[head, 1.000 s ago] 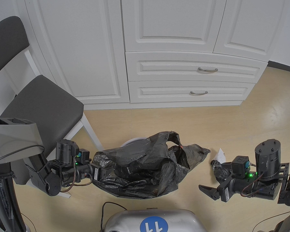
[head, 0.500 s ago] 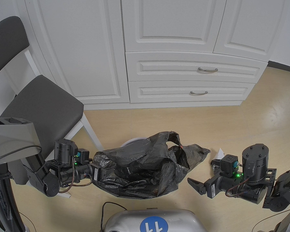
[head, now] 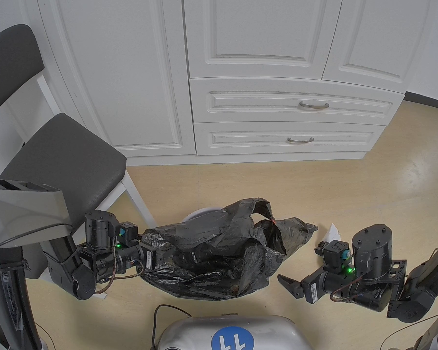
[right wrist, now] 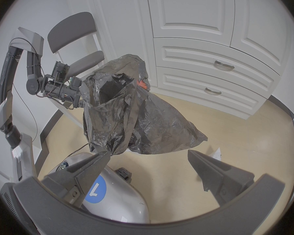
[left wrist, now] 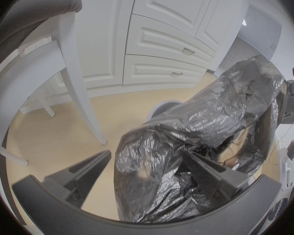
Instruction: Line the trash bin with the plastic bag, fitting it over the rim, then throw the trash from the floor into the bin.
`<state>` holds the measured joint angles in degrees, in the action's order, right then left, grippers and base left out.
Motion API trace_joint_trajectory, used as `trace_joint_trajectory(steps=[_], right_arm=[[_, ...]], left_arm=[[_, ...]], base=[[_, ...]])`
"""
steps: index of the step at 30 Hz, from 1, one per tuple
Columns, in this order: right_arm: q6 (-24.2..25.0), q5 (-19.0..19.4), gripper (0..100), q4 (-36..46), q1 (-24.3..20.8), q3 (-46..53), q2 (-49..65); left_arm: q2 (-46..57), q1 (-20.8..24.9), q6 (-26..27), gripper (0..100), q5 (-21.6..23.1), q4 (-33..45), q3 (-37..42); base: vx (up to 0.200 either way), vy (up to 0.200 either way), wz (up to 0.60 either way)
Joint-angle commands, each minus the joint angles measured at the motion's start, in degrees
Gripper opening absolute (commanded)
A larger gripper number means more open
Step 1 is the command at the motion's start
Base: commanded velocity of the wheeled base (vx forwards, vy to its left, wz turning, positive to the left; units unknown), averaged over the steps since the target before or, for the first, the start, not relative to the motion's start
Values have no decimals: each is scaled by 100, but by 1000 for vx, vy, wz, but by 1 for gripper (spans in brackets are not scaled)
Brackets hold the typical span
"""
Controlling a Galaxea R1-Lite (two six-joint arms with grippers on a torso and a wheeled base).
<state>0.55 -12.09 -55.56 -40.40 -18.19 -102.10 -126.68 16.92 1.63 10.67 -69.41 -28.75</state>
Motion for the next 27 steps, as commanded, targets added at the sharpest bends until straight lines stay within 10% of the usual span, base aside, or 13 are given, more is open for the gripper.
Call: trace_joint_trajectory(steps=[1, 20, 27], right_arm=[[7, -100, 100, -95, -3, -44, -82], [1264, -759, 100, -1378, -451, -976, -1427], [1967, -979, 100, -1765, -539, -1750, -2350]], left_arm=[[-357, 22, -23, 0, -12, -248, 18], [540, 409, -656, 0, 41, -274, 247], [575, 417, -647, 0, 814, -468, 598]], base=[[0, 0, 0], [0, 0, 0], [0, 0, 0]])
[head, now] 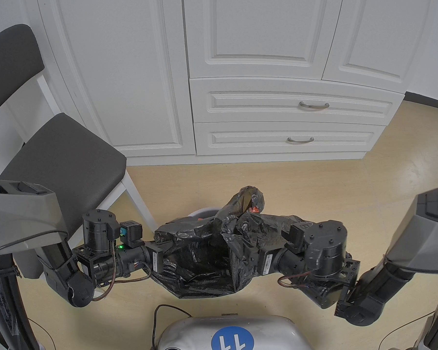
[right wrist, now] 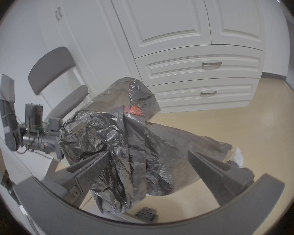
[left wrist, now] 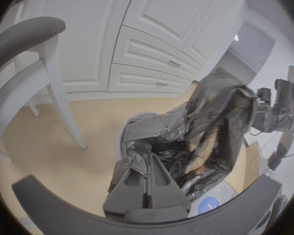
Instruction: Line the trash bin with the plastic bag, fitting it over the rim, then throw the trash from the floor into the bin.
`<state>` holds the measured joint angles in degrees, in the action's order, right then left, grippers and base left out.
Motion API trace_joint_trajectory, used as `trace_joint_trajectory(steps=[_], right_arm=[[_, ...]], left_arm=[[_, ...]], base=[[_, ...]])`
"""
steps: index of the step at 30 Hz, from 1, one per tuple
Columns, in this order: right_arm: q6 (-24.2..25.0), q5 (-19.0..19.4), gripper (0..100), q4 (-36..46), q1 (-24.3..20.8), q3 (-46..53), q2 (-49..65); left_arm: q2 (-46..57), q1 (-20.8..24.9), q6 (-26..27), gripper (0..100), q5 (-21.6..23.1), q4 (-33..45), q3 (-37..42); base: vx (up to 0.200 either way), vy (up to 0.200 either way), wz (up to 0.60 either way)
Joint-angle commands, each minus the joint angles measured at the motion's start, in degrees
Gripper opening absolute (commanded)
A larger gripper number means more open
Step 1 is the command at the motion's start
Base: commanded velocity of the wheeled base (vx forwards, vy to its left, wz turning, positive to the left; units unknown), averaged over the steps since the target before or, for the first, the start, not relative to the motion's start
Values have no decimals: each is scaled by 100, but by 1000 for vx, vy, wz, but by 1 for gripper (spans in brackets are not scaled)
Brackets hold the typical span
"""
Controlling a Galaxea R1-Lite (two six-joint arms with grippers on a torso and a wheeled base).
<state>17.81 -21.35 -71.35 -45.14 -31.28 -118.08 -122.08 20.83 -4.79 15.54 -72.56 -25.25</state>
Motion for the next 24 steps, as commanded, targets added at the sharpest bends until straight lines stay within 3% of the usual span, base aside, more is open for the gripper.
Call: trace_joint_trajectory(steps=[1, 4, 16, 17, 24], right_arm=[[258, -54, 100, -213, -65, -475, -804], [390, -45, 100, -388, -65, -774, -1130], [1093, -63, 100, -441, -320, -1592, -1560], [1146, -63, 100, -441, -320, -1636, -1569], [1365, -71, 100, -362, -197, -1934, -1604]], left_arm=[[105, 26, -4, 0, 371, -197, 283], [52, 114, -22, 0, 555, -522, 450], [-660, 553, -31, 0, 573, -1542, 714], [-651, 562, -31, 100, 581, -1542, 723], [-563, 483, -31, 100, 1258, -1542, 916]], base=[[0, 0, 0], [0, 0, 0], [0, 0, 0], [0, 0, 0], [0, 0, 0]])
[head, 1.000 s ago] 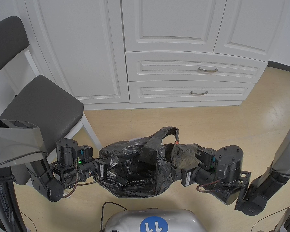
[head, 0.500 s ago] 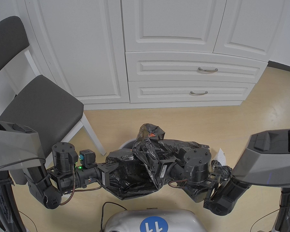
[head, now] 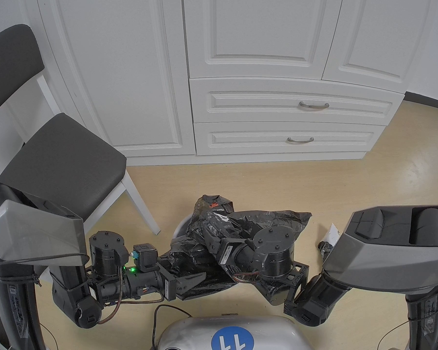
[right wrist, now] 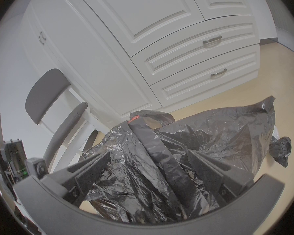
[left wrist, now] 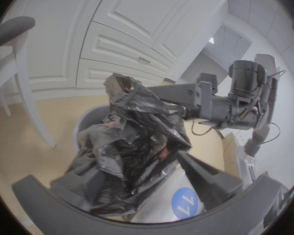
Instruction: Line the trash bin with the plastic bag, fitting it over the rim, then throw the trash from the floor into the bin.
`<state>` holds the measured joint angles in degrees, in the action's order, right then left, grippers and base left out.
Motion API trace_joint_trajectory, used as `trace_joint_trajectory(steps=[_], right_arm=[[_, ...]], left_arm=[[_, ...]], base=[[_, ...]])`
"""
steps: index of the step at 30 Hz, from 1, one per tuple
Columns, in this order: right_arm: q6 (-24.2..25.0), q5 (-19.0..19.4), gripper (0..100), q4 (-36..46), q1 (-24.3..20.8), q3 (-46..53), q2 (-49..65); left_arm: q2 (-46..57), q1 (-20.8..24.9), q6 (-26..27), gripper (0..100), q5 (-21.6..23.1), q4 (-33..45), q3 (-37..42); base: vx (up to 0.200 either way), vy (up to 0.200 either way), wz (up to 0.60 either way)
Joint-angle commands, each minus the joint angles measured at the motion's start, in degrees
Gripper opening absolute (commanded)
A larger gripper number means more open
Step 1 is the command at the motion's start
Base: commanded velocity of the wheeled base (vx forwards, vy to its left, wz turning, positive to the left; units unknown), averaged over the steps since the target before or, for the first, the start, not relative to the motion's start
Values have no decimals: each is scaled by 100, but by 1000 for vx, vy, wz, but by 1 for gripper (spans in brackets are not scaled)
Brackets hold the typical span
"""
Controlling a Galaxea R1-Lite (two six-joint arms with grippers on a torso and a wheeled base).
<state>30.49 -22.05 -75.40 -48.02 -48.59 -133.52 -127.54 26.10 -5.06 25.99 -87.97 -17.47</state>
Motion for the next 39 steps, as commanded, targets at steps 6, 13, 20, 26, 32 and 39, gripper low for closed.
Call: trace_joint_trajectory(steps=[6, 13, 20, 26, 32, 39], right_arm=[[423, -1, 100, 482, 126, -388, 90], [1179, -1, 100, 1722, 38, -783, 582], [1671, -1, 100, 2618, 56, -1188, 679], [1741, -1, 100, 2767, 126, -1267, 696], [1750, -1, 100, 2926, 126, -1284, 714], [1776, -1, 100, 3005, 126, -1337, 714]], left_arm=[[54, 44, -57, 100, 310, -1, 156], [291, 475, -865, 100, 257, -10, -11], [265, 835, -1349, 100, -674, -1, -424], [71, 1055, -1595, 100, -1333, 8, -723], [-113, 1161, -1603, 100, -1746, 8, -969], [-263, 1240, -1595, 100, -1834, 8, -986]], base=[[0, 0, 0], [0, 0, 0], [0, 0, 0], [0, 0, 0], [0, 0, 0], [0, 0, 0]])
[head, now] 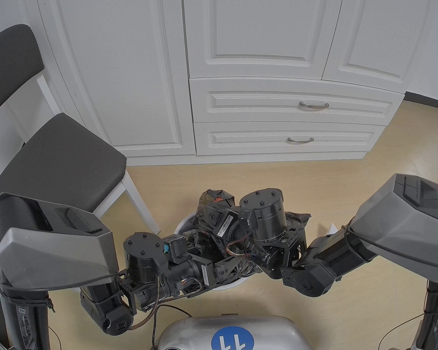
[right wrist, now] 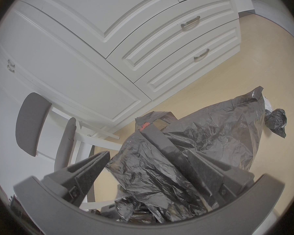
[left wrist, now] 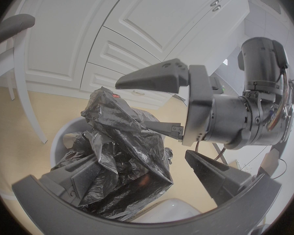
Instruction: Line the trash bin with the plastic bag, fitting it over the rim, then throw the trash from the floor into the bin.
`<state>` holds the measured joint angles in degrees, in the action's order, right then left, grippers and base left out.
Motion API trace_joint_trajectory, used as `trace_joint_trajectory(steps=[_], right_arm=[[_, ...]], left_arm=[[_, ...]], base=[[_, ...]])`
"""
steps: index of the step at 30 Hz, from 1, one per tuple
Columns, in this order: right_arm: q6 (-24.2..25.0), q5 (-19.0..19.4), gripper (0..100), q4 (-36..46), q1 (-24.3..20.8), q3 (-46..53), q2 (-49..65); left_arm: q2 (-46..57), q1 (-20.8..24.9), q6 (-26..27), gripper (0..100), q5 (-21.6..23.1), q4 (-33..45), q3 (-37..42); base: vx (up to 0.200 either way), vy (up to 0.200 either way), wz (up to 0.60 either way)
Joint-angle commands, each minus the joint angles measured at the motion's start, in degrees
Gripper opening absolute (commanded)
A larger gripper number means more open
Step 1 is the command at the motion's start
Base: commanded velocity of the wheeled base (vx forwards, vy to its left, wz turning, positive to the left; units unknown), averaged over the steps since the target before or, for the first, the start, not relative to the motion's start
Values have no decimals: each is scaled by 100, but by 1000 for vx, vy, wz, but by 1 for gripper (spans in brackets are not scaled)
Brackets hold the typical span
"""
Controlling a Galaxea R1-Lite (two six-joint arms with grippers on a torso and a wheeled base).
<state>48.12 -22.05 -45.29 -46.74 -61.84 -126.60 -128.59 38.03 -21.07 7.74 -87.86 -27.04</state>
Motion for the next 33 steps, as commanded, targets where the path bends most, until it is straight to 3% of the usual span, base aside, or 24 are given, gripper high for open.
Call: trace_joint_trajectory(steps=[1, 10, 14, 23, 28, 29, 33], right_arm=[[14, -1, 100, -6, -2, -12, 21], [14, -10, 100, -6, -2, 6, 21], [14, -10, 100, -6, -2, 14, 30], [14, -10, 100, -6, -2, 23, 21], [14, -10, 100, -6, -19, 41, 21], [14, -10, 100, -6, -19, 41, 21], [14, -10, 100, -6, -11, 50, 21]], left_arm=[[-202, 64, 6, 100, -9, -3, -21], [-553, 99, 24, 100, -256, -3, -240], [-791, 196, -20, 100, -642, -3, -539], [-984, 380, -363, 100, -1064, 5, -900], [-1028, 380, -363, 100, -1099, 5, -935], [-1037, 380, -363, 0, -1108, 5, -926], [-1037, 380, -346, 0, -1108, 5, -917]], base=[[0, 0, 0], [0, 0, 0], [0, 0, 0], [0, 0, 0], [0, 0, 0], [0, 0, 0], [0, 0, 0]])
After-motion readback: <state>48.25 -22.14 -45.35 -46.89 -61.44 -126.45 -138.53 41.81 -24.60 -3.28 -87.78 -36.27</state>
